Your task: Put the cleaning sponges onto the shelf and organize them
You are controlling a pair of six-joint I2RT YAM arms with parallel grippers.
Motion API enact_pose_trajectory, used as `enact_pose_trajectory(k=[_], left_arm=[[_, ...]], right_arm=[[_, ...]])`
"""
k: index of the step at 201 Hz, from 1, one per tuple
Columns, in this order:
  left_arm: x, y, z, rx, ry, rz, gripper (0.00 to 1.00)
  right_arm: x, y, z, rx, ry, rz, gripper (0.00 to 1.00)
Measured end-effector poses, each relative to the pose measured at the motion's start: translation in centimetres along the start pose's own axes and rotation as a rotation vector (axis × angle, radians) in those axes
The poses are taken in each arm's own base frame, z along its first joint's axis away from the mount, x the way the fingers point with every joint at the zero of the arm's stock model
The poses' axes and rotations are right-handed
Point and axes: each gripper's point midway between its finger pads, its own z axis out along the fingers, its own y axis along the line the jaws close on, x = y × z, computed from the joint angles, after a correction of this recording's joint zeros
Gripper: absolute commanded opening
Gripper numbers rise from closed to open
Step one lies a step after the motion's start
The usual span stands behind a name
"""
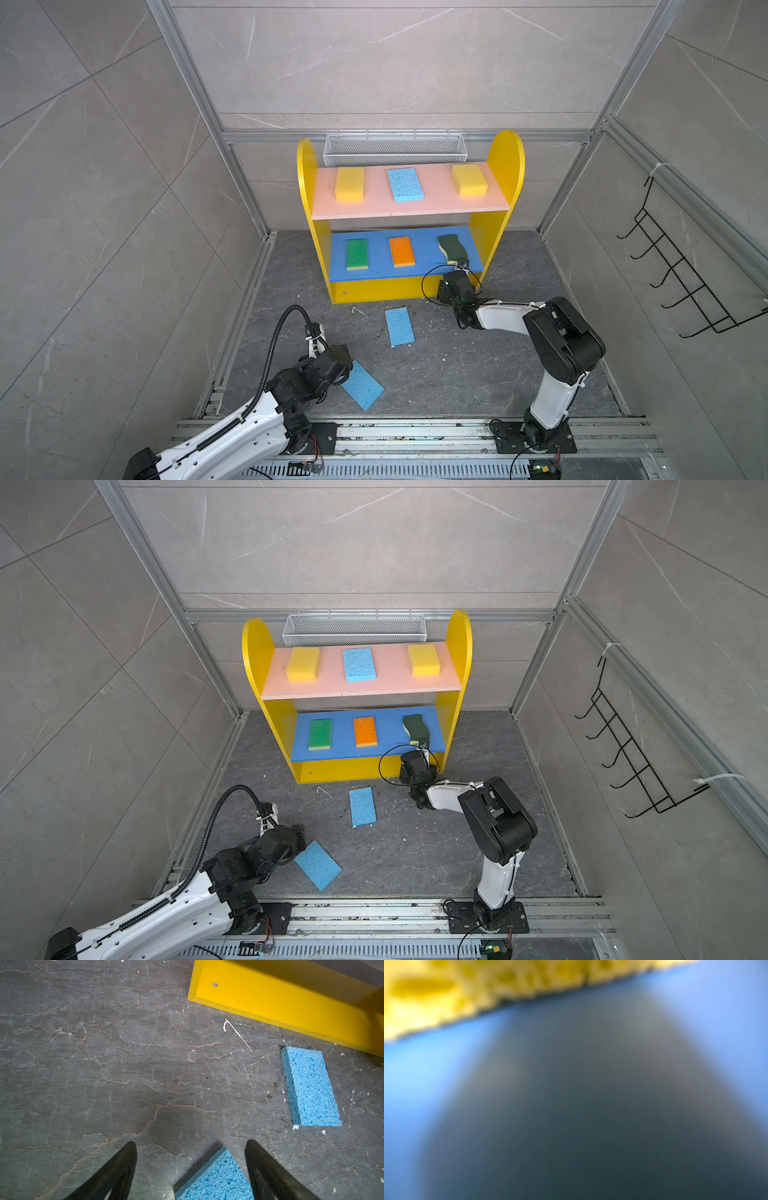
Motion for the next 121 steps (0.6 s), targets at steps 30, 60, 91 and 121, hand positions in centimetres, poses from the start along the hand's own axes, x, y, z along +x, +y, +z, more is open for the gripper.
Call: enact_pose_trajectory(k=[30,60,91,121], left_arm=[[0.03,0.01,0.02,-0.002,0.001,0.000,0.84],[0.03,0.01,0.02,-0.001,0.001,0.000,0.84],[0.06,0.05,0.02,-0.003,0.003,0.001,0.84],[0.09,0.09,0.02,-0.005,0.004,0.002,0.84]], right_arm=[[-0.26,-0.31,0.31,0.009,0.000,0.005,0.78],[-0.31,-0.47,0.35,0.017,0.003,0.004,0.78],[-0.32,-0.54,0.33,0.020,0.004,0.001,0.79],[0.11,-0.91,-0.33,0.015,0.012,-0.002,0.79]])
